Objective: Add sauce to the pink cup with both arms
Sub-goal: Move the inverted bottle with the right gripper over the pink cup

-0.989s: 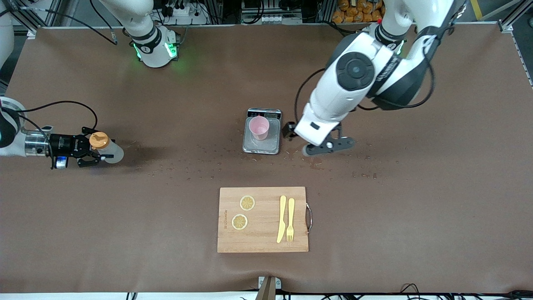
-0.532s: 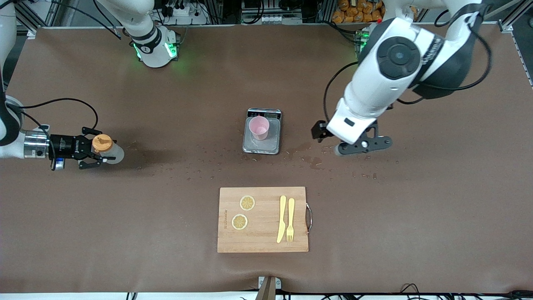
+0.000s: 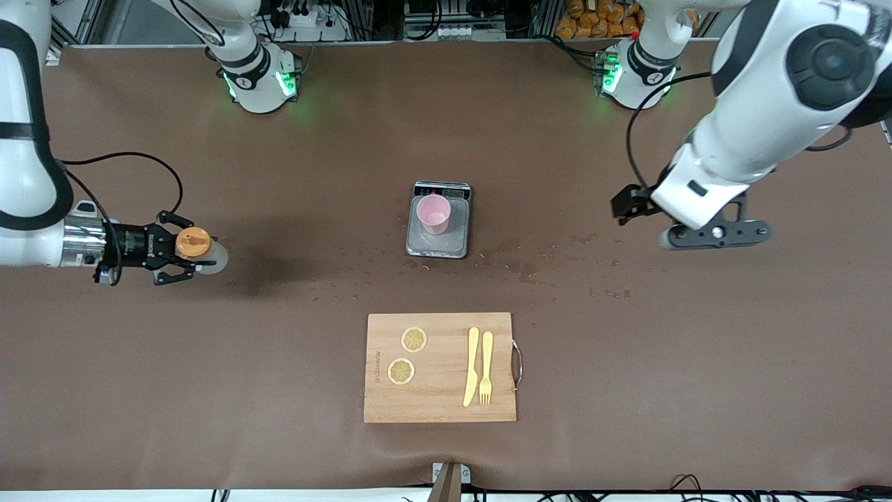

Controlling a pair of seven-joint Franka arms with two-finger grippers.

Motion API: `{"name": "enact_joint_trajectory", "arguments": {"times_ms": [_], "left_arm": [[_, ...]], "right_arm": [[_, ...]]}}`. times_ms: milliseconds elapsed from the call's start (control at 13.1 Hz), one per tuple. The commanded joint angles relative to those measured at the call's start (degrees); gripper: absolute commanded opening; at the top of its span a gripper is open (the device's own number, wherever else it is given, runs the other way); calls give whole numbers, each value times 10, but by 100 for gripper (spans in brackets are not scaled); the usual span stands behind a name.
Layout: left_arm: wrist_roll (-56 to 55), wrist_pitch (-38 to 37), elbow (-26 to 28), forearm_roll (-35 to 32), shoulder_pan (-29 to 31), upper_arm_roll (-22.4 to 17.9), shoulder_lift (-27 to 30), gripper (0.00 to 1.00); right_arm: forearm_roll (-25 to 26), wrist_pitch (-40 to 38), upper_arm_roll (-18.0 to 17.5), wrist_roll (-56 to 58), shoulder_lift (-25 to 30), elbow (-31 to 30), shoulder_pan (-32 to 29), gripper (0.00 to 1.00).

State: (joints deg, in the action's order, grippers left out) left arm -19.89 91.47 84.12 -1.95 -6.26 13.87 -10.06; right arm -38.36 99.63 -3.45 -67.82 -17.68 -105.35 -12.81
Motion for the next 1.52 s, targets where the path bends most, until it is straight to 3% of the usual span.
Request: {"name": "enact_joint_trajectory", "arguments": {"times_ms": [0,380,913,1445], "left_arm": [[96,-2,63,-3,-10,-66,67,100],[200,-56,55,-1,-15,-128,108,100],[197,-126,17,5,-11,-133,129,100],[187,-138,18,34,-1,-130,138,100]], "right_arm": [[15,9,5,-34,18,-9,16,39],[94,42,3,-164,49,-8,96,40],[227,70,1,-361,61,-7,226,39],[303,82,1,-506,52,-6,324,35]]}}
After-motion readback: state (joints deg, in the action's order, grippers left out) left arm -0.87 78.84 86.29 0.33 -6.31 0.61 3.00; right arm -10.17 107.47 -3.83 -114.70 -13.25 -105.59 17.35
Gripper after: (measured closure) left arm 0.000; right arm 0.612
